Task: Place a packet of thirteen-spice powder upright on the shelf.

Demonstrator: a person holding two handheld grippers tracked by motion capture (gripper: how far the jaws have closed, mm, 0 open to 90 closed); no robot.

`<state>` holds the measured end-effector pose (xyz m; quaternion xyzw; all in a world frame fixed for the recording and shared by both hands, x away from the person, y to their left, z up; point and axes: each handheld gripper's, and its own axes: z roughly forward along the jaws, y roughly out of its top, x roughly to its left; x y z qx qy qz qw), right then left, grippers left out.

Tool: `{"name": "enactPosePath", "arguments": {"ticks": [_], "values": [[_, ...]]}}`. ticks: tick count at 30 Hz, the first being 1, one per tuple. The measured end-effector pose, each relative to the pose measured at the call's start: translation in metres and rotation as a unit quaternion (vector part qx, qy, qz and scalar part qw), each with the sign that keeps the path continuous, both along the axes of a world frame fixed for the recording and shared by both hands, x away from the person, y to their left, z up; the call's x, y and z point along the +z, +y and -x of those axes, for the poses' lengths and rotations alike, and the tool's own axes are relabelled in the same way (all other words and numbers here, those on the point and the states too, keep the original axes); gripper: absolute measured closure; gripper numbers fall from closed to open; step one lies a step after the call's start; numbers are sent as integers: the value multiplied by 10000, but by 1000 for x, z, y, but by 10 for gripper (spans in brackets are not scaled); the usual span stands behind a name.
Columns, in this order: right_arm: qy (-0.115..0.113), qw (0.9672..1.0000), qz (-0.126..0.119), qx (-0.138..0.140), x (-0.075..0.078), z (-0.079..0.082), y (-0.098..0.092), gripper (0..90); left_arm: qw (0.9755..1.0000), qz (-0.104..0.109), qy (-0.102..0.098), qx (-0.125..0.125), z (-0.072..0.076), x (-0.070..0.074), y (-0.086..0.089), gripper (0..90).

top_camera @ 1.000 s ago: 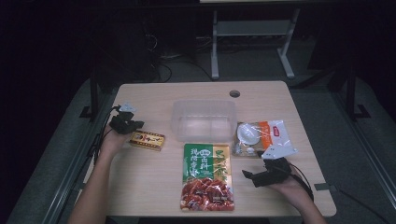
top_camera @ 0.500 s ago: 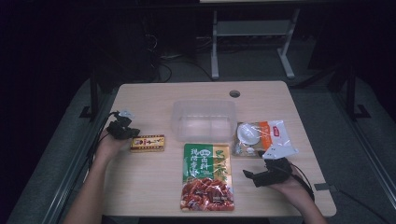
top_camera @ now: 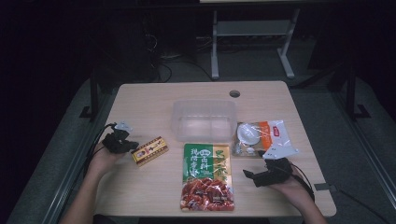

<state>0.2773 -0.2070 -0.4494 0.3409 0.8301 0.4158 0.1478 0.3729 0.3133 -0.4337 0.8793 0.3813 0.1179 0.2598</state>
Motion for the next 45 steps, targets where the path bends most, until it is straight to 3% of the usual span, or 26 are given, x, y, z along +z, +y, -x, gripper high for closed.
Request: {"name": "enactPosePath", "arguments": {"ticks": [5,11,14,19,23,25,28,33,36,45], "values": [[-3,10000,12,-4,0,1,2,68,9999,43,37,-103,15,0,-2,896],[-10,10000,13,21,0,0,2,69,9999,132,12,-67,17,3,1,859],[-13,10000,15,39,0,0,2,69,9995,299,-71,-28,23,10,1,775],[-31,10000,29,53,0,0,2,70,9984,524,-164,-140,44,15,-10,548],[-40,9999,60,70,0,1,4,70,9985,393,-264,-280,62,8,-20,430],[-39,9999,65,89,0,1,4,70,9984,230,-380,-358,62,5,-23,362],[-26,9999,63,95,0,1,5,70,9985,210,-407,-305,58,2,-22,315],[2,9999,60,102,-1,0,6,70,9988,367,-239,-224,52,-9,-19,235],[4,9999,77,95,-2,-1,6,70,9990,372,-160,-209,50,-14,-20,225],[6,9999,97,112,-1,0,7,70,9995,132,12,-275,48,-22,-21,236]]}}
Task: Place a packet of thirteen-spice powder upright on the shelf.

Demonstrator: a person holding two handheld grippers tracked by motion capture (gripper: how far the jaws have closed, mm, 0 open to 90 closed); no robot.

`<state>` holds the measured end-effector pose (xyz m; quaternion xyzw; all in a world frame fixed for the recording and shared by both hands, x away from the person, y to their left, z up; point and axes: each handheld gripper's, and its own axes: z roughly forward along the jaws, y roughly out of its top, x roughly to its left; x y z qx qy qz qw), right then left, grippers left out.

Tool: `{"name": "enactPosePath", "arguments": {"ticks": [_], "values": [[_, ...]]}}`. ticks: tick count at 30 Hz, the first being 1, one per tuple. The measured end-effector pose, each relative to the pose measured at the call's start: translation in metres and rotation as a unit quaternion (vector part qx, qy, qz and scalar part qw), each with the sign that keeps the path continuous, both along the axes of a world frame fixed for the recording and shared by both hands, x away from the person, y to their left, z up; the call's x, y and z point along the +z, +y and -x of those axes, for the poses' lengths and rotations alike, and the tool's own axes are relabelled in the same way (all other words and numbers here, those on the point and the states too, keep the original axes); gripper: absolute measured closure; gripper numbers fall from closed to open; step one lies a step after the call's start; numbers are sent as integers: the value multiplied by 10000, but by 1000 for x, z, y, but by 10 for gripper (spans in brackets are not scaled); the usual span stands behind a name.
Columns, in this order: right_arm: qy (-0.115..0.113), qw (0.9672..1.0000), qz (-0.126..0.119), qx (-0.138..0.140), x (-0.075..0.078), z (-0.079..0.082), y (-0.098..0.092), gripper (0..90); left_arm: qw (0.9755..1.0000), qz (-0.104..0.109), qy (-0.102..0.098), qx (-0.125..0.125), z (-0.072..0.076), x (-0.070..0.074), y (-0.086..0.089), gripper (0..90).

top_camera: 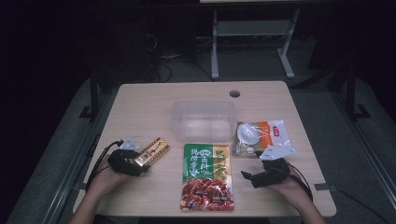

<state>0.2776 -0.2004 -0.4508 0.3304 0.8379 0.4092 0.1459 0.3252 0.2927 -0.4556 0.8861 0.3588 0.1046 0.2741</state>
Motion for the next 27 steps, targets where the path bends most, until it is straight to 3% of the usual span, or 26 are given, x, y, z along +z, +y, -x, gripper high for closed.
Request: {"name": "enactPosePath", "arguments": {"ticks": [8,15,19,26,27], "values": [[8,10000,-3,-6,0,0,0,70,10000,15,22,-24,0,1,0,305],[9,10000,-4,-4,0,0,0,70,9999,-42,95,-7,-1,3,-1,315],[6,10000,4,2,0,0,0,70,9996,129,238,45,-3,4,0,318],[127,9998,-114,49,1,0,-1,71,9995,301,124,-53,-1,12,-1,320],[162,9997,-128,93,2,0,-1,105,9991,403,85,-72,1,15,-2,321]]}}
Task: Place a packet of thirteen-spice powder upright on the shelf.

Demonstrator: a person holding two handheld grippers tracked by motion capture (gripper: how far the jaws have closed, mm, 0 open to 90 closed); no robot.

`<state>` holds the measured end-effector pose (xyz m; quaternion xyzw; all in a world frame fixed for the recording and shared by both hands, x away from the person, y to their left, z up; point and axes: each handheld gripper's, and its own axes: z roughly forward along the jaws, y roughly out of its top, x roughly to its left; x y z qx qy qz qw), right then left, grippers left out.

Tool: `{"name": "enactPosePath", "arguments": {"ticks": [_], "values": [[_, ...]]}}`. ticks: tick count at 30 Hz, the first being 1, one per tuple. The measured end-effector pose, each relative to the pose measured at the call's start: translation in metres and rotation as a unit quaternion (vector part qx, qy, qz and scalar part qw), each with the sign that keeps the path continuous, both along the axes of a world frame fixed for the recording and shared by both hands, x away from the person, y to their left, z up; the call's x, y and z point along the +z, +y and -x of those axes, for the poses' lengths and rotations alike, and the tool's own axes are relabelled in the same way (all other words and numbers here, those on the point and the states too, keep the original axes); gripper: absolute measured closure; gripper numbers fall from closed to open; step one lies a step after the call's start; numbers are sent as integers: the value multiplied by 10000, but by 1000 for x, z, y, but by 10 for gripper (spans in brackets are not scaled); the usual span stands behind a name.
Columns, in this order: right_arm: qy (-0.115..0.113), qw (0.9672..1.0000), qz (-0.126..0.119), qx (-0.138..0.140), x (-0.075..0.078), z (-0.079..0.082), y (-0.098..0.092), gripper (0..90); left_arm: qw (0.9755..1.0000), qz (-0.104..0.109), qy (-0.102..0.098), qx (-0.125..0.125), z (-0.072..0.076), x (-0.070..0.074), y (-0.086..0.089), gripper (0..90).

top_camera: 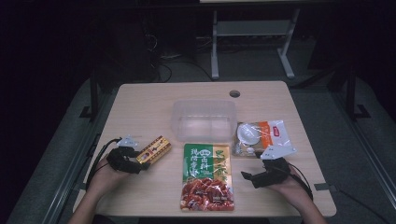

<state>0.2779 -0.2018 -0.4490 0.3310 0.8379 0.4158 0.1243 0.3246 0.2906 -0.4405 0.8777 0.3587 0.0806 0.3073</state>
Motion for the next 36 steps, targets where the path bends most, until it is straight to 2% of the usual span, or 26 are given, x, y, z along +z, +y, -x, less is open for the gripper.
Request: {"name": "enactPosePath", "arguments": {"ticks": [1,3,6,11,16,17,21,22,23,26,28,30,31,32,33,34,35,36], "values": [[27,10000,-27,61,1,0,0,143,10000,32,-31,-31,1,2,0,321],[39,9999,-30,117,1,1,0,133,9999,111,-36,-60,2,4,-1,321],[101,9993,-54,358,5,3,3,134,9995,138,-125,-272,5,8,-4,321],[80,9983,-40,568,8,6,9,133,9977,402,-117,-536,9,14,-11,321],[95,9975,-111,697,9,7,11,133,9962,387,-133,-763,13,15,-19,321],[103,9970,-118,754,9,7,12,134,9951,453,-118,-867,15,15,-23,321],[154,9950,-223,965,9,5,16,136,9916,498,-158,-1185,18,16,-33,321],[167,9944,-269,1008,9,4,18,136,9916,498,-158,-1185,18,16,-33,321],[157,9936,-328,1068,9,3,19,136,9890,581,-169,-1352,21,17,-38,321],[165,9911,-377,1264,11,1,23,136,9851,662,-225,-1569,24,18,-46,321],[166,9900,-361,1356,12,0,25,136,9812,742,-237,-1765,26,19,-53,321],[136,9887,-388,1442,14,-2,27,136,9775,727,-251,-1964,28,20,-59,321],[116,9877,-484,1483,15,-2,28,136,9775,727,-251,-1964,28,20,-59,321],[120,9868,-496,1538,16,-4,29,136,9746,730,-219,-2107,30,20,-66,321],[108,9858,-497,1603,17,-4,31,136,9746,730,-219,-2107,30,20,-66,321],[85,9848,-497,1664,19,-5,33,136,9729,717,-257,-2185,30,20,-70,321],[94,9836,-524,1721,20,-6,35,136,9698,778,-229,-2301,32,19,-76,321],[94,9836,-524,1721,20,-6,35,136,9698,778,-229,-2301,32,19,-76,321]]}}
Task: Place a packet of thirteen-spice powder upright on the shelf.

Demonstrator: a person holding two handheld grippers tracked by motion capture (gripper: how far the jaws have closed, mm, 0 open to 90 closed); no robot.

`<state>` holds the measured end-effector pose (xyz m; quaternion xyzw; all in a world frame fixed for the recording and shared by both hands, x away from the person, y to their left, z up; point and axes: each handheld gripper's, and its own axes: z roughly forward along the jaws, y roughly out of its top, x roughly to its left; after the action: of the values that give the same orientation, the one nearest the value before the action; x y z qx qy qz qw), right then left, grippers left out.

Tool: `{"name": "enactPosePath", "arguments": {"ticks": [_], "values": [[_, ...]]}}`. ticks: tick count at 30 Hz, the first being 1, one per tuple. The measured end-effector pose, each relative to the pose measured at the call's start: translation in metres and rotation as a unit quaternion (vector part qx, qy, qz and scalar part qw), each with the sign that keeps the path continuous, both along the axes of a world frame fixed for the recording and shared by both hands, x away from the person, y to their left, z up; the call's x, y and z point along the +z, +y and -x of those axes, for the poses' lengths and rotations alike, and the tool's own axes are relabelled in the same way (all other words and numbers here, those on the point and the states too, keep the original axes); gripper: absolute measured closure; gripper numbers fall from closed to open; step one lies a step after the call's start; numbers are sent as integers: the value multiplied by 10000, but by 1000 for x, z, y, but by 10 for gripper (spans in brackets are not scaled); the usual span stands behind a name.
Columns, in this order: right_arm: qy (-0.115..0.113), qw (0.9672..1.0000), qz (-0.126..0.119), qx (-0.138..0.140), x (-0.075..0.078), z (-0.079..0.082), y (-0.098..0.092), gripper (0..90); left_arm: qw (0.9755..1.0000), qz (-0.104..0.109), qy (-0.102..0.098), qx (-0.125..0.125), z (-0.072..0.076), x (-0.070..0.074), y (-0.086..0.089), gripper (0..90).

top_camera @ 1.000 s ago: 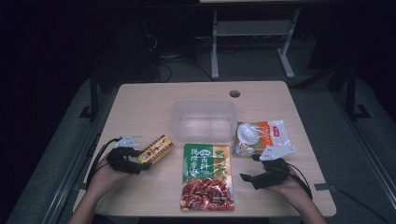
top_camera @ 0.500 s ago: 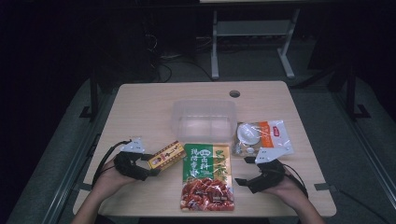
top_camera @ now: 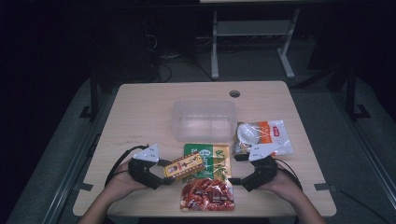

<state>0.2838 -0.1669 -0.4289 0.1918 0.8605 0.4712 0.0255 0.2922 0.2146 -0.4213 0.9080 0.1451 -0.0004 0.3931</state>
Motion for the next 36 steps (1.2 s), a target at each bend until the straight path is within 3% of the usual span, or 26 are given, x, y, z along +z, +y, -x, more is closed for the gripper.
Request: {"name": "enactPosePath", "arguments": {"ticks": [4,7,10,19,20,21,24,25,30,36], "values": [[-30,9994,-104,339,6,-6,12,137,9996,70,7,-272,2,0,-10,320],[-6,9990,-99,425,8,-8,17,137,9995,76,-5,-295,4,0,-12,321],[49,9973,-245,695,8,-12,26,138,9990,103,-66,-421,6,1,-13,321],[8,9932,-220,1144,11,-18,51,138,9978,229,-61,-615,9,2,-14,320],[61,9918,-235,1253,11,-19,57,138,9975,248,-55,-662,9,2,-14,320],[-24,9909,-165,1337,11,-18,60,138,9969,299,-53,-722,10,2,-15,320],[-102,9898,-165,1410,12,-16,63,138,9958,354,-99,-843,12,4,-16,320],[-19,9901,-194,1394,13,-14,63,138,9958,354,-99,-843,12,4,-16,320],[-18,9885,-228,1495,13,-14,62,152,9940,455,-119,-991,15,6,-19,320],[47,9871,-268,1579,14,-13,61,200,9937,481,-130,-1007,14,6,-19,321]]}}
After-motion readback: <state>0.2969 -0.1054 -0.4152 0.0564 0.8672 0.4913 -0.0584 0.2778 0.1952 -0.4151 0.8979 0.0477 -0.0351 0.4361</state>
